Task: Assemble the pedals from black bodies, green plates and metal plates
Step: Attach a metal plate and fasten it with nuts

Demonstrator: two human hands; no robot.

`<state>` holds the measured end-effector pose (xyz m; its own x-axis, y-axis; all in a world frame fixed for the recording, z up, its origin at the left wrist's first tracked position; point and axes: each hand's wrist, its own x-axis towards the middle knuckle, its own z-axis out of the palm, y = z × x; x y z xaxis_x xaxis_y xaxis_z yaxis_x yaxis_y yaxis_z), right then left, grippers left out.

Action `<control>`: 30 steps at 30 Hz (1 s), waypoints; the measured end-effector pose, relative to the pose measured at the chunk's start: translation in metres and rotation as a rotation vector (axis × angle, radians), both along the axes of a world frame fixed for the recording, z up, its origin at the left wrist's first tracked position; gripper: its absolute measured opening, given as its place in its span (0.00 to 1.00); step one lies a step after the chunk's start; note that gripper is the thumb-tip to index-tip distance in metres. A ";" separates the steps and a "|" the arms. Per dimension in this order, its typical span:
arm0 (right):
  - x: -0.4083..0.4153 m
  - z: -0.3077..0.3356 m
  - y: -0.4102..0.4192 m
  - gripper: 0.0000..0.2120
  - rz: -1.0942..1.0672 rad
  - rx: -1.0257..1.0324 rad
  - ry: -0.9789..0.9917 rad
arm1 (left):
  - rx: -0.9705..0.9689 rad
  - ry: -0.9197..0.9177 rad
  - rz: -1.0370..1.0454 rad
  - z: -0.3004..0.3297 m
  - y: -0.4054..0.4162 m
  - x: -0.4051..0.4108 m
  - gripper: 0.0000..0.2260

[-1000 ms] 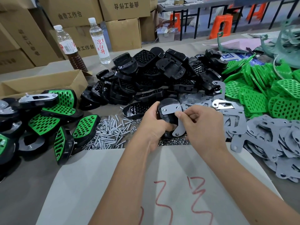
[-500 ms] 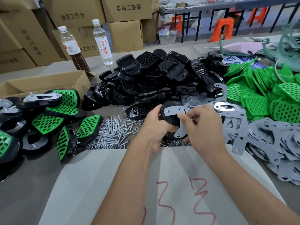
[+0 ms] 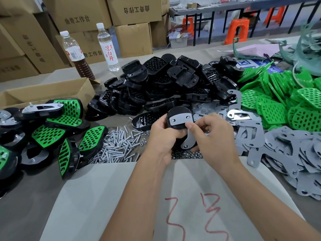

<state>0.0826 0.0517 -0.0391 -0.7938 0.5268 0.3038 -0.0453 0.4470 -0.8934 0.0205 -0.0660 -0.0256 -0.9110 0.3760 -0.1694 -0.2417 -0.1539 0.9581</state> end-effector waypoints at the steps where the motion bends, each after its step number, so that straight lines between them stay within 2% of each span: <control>1: 0.000 0.000 0.000 0.12 -0.002 0.015 -0.001 | -0.001 0.013 0.007 0.000 0.000 0.000 0.23; 15: -0.004 -0.004 0.008 0.15 0.074 -0.085 -0.038 | -0.029 0.082 0.080 -0.003 0.005 0.002 0.22; 22: -0.007 -0.009 0.009 0.20 0.069 -0.129 -0.080 | -0.038 0.063 0.058 -0.002 0.005 0.001 0.23; 30: -0.004 -0.007 0.007 0.18 0.058 -0.228 -0.084 | -0.016 0.069 0.033 -0.002 0.003 0.005 0.21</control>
